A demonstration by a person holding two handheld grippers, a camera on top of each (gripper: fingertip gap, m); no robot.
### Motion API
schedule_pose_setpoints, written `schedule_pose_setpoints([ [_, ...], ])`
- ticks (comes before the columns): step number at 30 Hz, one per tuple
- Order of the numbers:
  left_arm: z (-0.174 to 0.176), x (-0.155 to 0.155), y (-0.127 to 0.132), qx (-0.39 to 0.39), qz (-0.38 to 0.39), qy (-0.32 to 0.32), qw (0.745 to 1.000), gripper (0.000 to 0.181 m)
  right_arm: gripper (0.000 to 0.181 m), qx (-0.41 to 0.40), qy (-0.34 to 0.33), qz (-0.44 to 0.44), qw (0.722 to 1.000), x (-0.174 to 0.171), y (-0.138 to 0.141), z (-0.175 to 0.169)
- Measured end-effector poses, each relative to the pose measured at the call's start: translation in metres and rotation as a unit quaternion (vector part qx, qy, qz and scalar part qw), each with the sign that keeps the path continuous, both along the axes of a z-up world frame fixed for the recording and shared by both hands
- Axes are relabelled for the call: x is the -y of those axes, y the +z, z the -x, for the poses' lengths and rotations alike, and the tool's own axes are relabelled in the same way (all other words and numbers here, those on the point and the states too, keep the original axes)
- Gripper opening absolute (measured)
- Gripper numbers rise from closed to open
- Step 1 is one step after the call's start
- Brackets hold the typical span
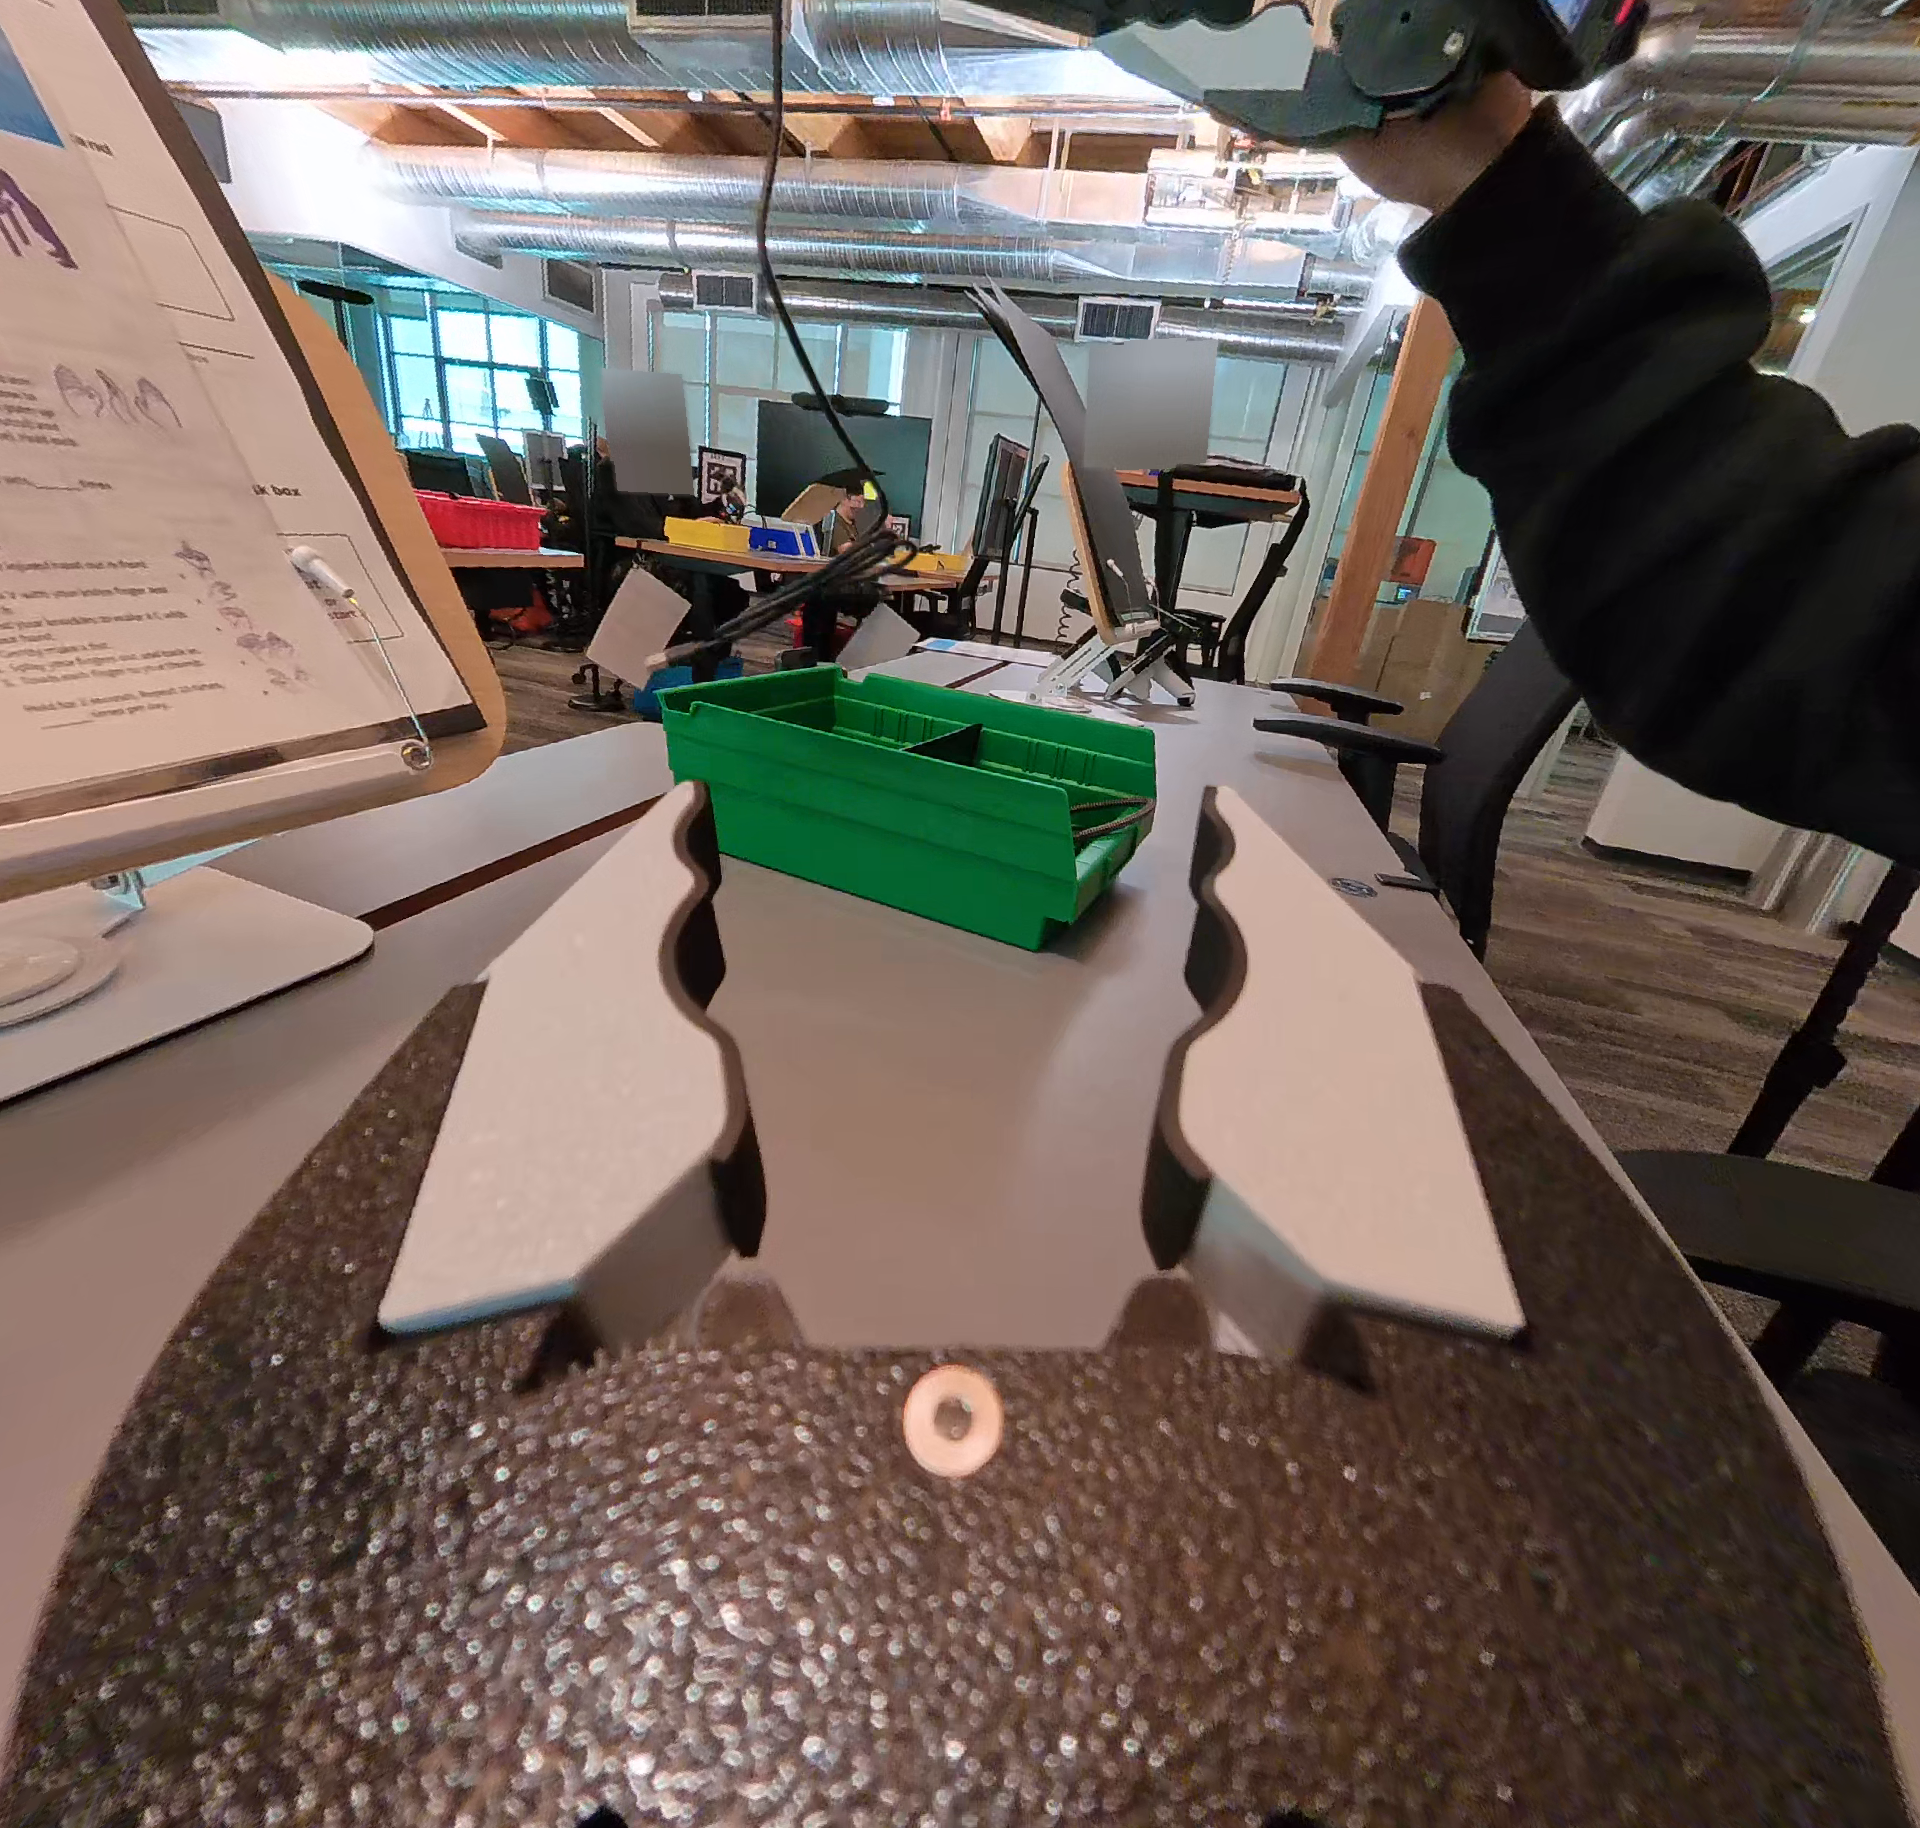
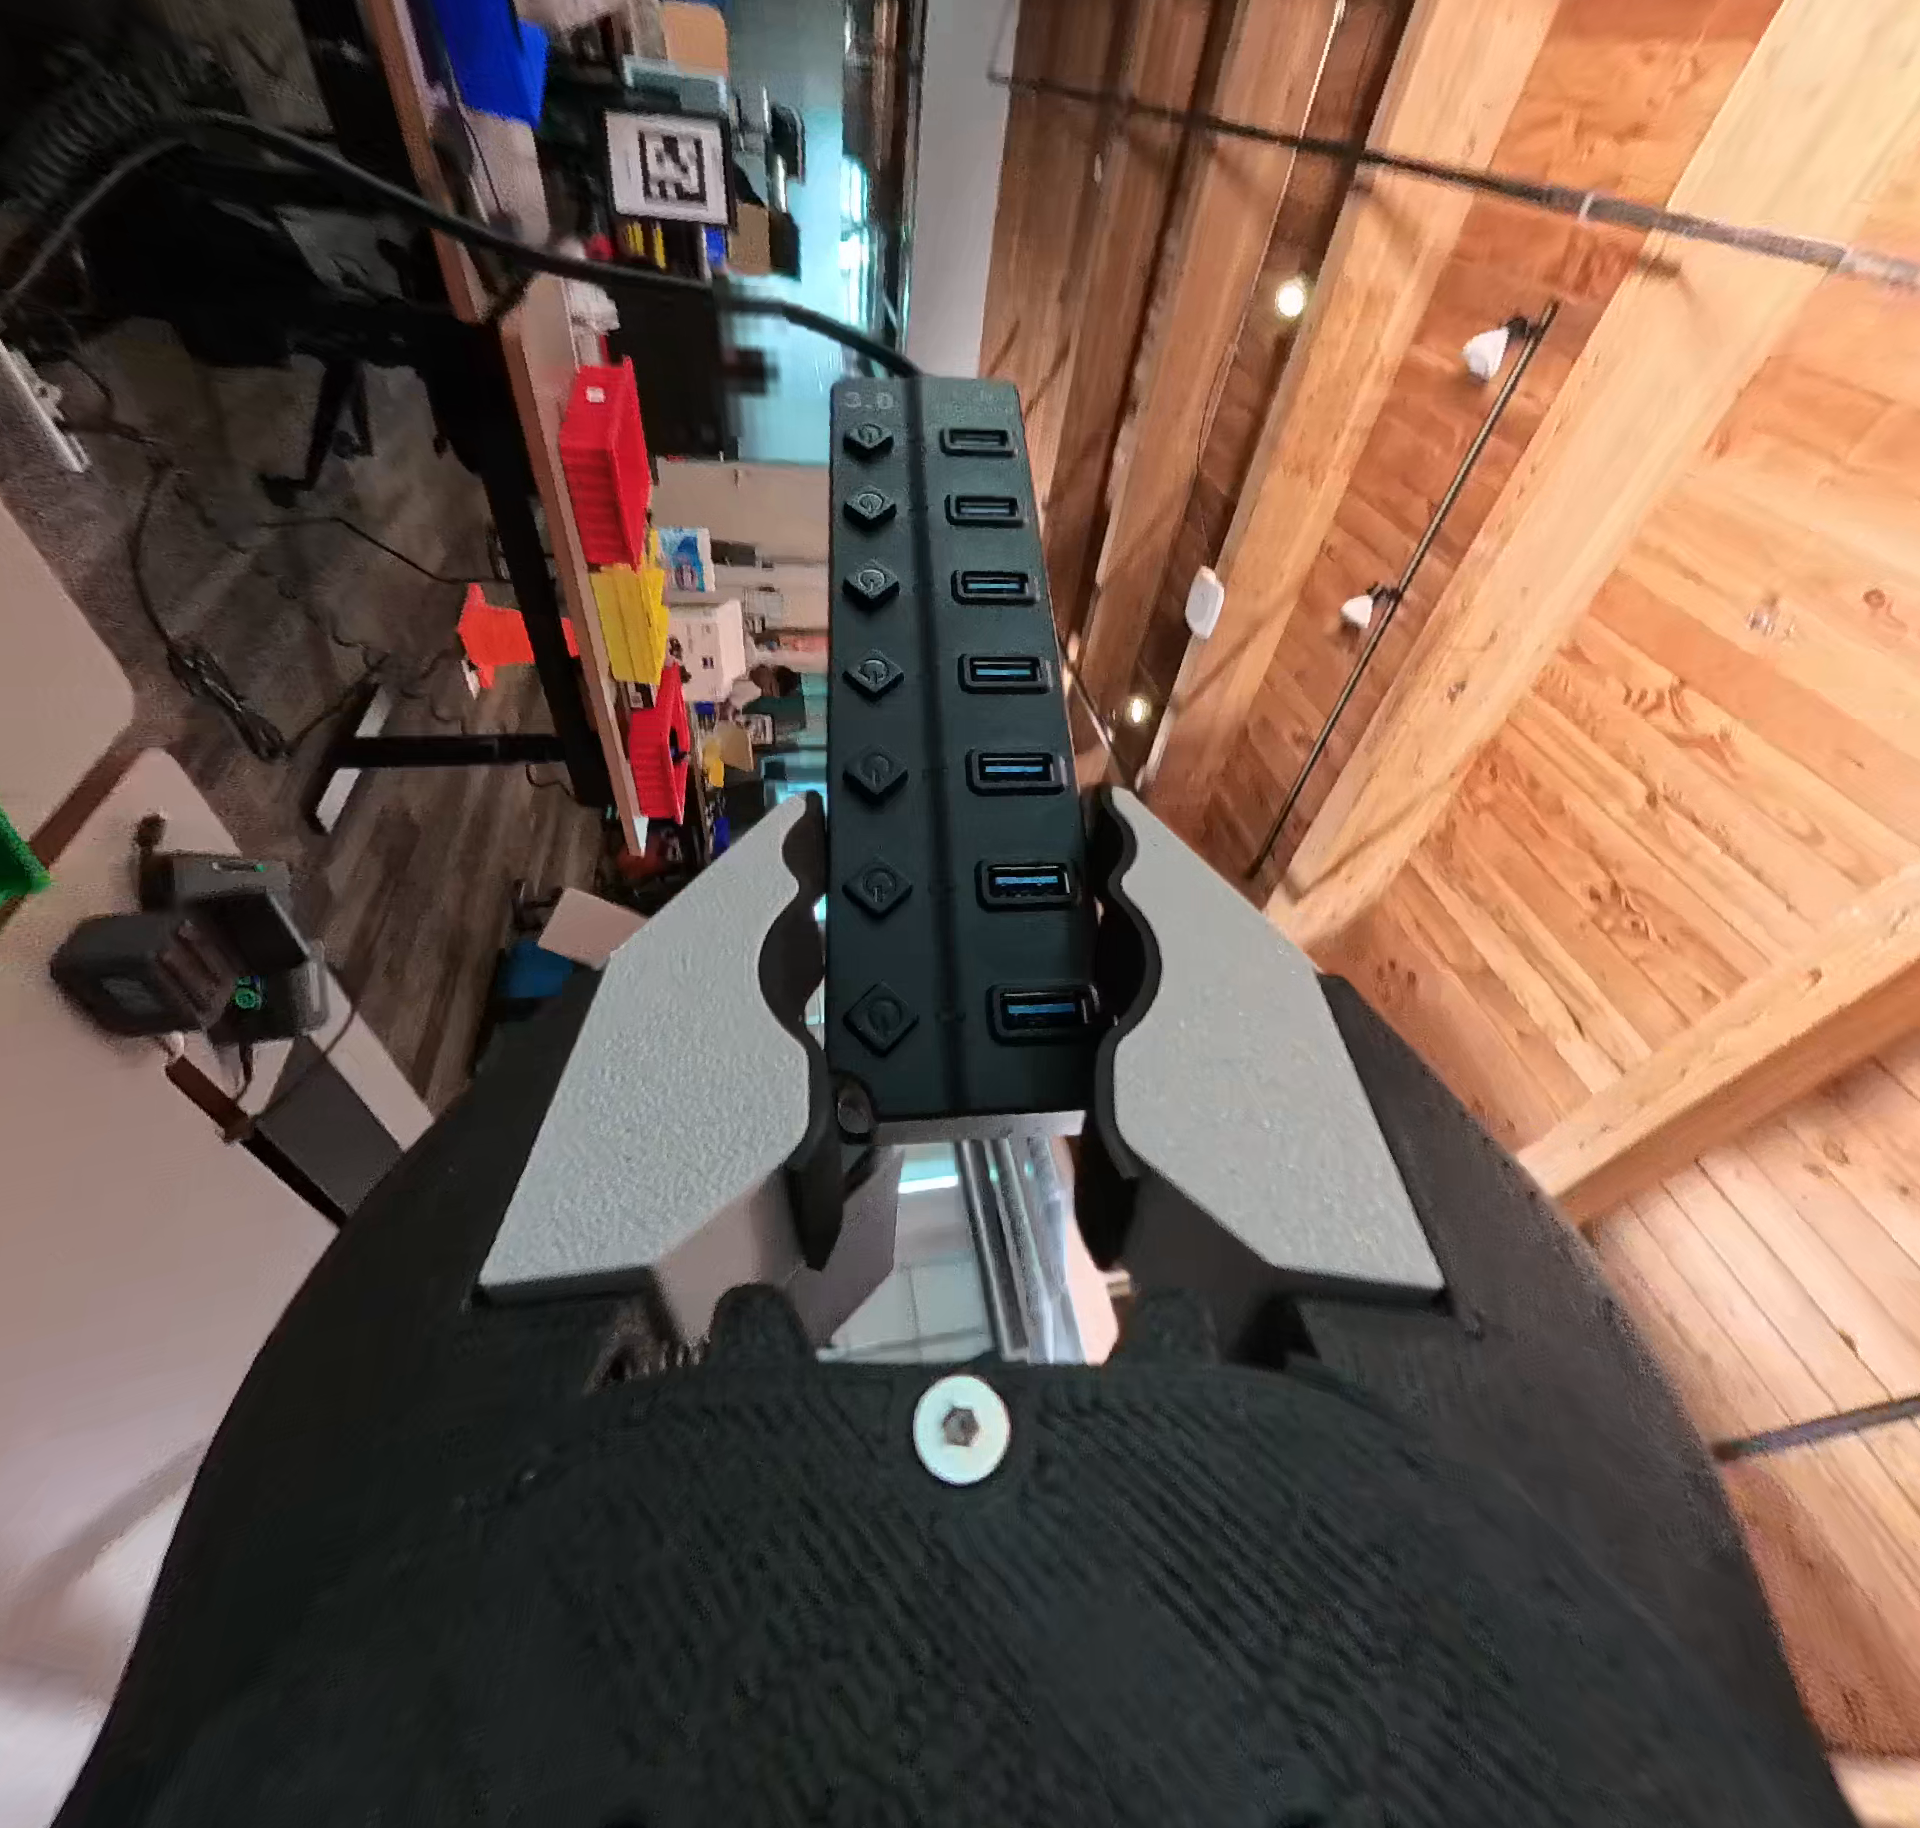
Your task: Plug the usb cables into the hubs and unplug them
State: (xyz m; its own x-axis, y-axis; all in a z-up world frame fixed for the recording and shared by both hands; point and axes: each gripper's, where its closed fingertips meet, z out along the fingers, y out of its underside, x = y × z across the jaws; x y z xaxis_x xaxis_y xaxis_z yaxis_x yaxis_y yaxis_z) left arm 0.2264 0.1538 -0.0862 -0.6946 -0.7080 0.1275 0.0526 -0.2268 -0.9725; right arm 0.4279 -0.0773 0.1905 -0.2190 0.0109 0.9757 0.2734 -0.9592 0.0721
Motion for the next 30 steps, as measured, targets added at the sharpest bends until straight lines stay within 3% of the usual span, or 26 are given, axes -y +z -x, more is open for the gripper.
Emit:
schedule_pose_setpoints([
  [4,0.000,0.000,-0.001,-0.003,0.002,-0.002,1.000,0.089,0.050,-0.025,-0.040,-0.016,0.999,0.030,-0.001,-0.020],
  [7,0.000,0.002,-0.001,-0.005,0.005,-0.008,1.000,0.089,0.050,-0.065,-0.048,-0.010,0.997,0.040,-0.028,-0.033],
  [14,0.000,0.006,-0.005,-0.008,-0.004,-0.013,1.000,0.089,0.049,-0.210,-0.013,0.053,0.976,0.024,-0.150,-0.071],
  [18,0.000,0.005,-0.005,-0.009,0.004,-0.017,1.000,0.085,0.050,-0.323,0.033,0.031,0.945,0.010,-0.213,-0.086],
  [23,-0.002,0.008,-0.012,-0.019,-0.002,-0.022,1.000,0.085,0.050,-0.453,0.013,0.038,0.891,0.014,-0.293,-0.112],
  [26,-0.001,0.012,-0.013,-0.016,-0.012,-0.027,0.999,0.083,0.050,-0.498,0.003,0.057,0.865,0.014,-0.332,-0.122],
  [30,-0.001,0.017,-0.016,-0.022,-0.019,-0.033,0.999,0.084,0.050,-0.497,-0.025,0.065,0.865,0.016,-0.361,-0.143],
])
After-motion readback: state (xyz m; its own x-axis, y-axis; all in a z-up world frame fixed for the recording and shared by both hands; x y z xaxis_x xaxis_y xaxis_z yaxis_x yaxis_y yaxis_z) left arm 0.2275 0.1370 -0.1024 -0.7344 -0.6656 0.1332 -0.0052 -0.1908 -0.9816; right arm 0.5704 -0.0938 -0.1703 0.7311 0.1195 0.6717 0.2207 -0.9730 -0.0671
